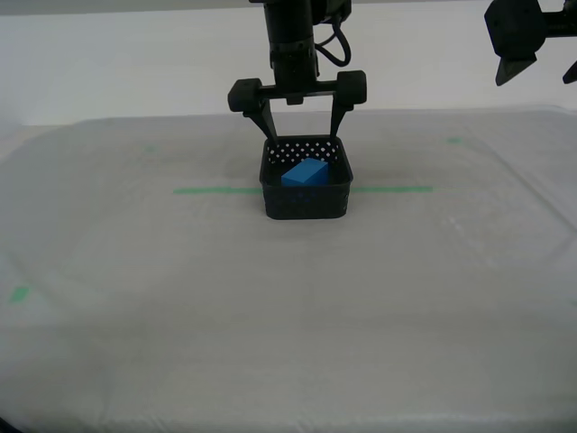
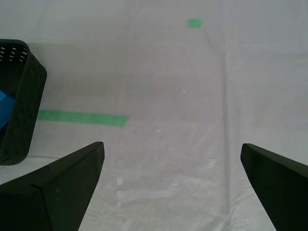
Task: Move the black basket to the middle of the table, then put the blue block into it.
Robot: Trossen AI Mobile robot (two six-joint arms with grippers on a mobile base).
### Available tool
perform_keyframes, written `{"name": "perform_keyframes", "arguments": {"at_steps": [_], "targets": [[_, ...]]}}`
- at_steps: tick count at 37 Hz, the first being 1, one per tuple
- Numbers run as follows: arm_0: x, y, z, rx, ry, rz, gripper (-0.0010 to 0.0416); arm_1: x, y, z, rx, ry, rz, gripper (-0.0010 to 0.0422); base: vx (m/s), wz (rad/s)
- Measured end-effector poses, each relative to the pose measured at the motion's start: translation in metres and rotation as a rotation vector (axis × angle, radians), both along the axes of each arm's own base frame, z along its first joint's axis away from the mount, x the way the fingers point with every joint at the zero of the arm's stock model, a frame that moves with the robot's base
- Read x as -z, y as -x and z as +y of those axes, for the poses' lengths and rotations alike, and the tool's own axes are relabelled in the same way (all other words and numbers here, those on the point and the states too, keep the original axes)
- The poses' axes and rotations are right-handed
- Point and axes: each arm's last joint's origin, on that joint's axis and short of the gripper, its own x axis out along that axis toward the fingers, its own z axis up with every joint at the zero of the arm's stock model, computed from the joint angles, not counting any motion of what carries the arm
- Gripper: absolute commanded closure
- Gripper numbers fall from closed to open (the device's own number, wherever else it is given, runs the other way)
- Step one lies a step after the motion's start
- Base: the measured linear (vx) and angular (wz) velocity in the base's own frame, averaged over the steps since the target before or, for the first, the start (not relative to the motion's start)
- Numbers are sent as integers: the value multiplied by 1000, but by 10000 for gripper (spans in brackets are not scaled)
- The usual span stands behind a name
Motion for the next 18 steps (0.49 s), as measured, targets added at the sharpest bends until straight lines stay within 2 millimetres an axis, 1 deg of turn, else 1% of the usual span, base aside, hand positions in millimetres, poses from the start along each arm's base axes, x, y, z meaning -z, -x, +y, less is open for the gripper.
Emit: {"name": "perform_keyframes", "arguments": {"at_steps": [9,18], "targets": [[0,0,0,-1,0,0,7,-3,1,0,35,10,3,11,0,0],[0,0,0,-1,0,0,7,-17,1,4,33,25,-20,11,0,0]]}}
